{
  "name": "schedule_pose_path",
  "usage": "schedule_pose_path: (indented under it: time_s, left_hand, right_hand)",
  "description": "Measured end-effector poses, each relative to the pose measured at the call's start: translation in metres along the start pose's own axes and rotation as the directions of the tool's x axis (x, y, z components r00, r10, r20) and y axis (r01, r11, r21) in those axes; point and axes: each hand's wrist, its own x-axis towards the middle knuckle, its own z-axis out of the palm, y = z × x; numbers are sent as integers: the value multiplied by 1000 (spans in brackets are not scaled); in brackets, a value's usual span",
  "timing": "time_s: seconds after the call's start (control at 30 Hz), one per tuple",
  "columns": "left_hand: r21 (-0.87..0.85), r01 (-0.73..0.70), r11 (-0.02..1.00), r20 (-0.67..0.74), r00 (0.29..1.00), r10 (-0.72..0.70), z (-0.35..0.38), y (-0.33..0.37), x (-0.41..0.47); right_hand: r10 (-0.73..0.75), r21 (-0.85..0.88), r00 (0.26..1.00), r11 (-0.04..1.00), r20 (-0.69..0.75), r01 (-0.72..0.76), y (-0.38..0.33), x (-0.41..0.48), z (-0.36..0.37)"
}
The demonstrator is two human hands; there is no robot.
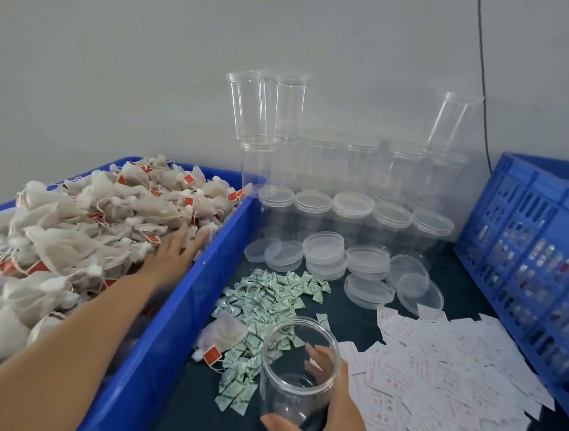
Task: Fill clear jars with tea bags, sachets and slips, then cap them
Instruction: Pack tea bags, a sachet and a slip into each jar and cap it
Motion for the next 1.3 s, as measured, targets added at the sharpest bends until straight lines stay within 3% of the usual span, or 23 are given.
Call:
schedule_pose_path:
  time_s: [0.1,0.2,0.4,0.57,0.67,0.77,0.87,0.97,1.0,1.07,1.17,1.23,1.3]
  left_hand:
    - [57,-38,998,-11,999,38,-4,0,1]
    - [87,-94,992,-113,988,104,-8,0,6]
    - [295,18,955,-60,998,0,-14,16,19]
    - [276,-31,961,-162,984,78,-11,16,22]
    - [140,-65,988,-219,971,94,-14,13,19]
    - [-92,-17,996,-305,952,-13,-24,11,13]
    - [-115,1,993,-422,905,-50,-36,16,3]
    - [-166,-134,977,-585,811,12,-56,37,-12]
    - [-267,-202,942,-614,789,-5,-66,48,-19]
    - [-528,-380,760,-602,798,-20,-88,75,-40]
    - [-632,-554,542,-511,824,247,-105,115,-86]
    - [-649,-593,477,-384,796,468,-101,131,-112]
    - [-628,-601,495,-236,753,615,-89,138,-129]
  right_hand:
    - [4,-31,999,1000,-38,-5,-3,8,6]
    - [-19,-24,996,1000,-82,17,-5,13,14]
    - [-38,6,994,999,-100,39,-3,15,17]
    - [-36,-8,994,999,-99,35,-3,14,17]
    - [-32,-19,995,999,-99,30,-3,13,16]
    - [-29,-30,995,999,-96,26,-4,11,15]
    - [-29,-28,995,999,-97,26,-6,10,15]
    - [-22,-20,995,1000,-93,20,-6,10,14]
    - [-24,-18,995,1000,-92,22,-6,10,14]
    - [-29,-12,995,1000,-92,28,-6,10,13]
    - [-28,-3,995,1000,-91,28,-7,11,14]
    - [-34,-7,995,999,-96,34,-7,11,14]
    - [-44,2,994,999,-96,44,-6,11,14]
